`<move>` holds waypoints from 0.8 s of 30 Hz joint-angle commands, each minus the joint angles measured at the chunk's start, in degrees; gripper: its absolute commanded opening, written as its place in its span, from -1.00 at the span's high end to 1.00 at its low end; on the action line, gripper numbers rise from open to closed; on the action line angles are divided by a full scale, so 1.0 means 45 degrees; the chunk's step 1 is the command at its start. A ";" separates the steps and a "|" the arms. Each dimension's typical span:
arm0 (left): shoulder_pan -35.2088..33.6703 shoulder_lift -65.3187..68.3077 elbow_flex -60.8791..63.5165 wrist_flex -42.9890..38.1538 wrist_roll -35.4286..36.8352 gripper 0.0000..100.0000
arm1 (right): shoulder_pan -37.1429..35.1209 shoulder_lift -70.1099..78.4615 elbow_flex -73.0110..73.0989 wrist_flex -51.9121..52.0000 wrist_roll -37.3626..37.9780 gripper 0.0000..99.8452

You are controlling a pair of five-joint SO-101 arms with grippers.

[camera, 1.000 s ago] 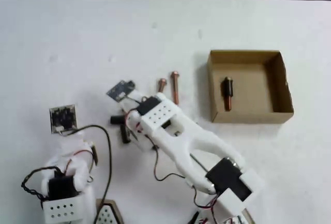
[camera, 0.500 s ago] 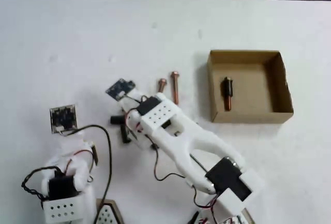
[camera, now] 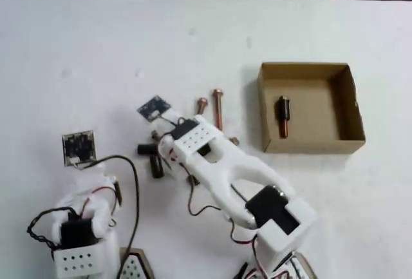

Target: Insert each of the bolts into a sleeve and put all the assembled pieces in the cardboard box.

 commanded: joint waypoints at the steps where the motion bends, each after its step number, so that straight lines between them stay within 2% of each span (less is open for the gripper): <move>1: -0.0127 -0.0107 -0.0039 0.0059 -0.0098 0.95 | -0.0010 0.0088 -0.0059 -0.0088 -0.0098 0.89; 24: -0.0127 -0.0107 -0.0039 0.0059 -0.0098 0.95 | 0.0029 0.0088 -0.0645 0.0635 -0.0098 0.85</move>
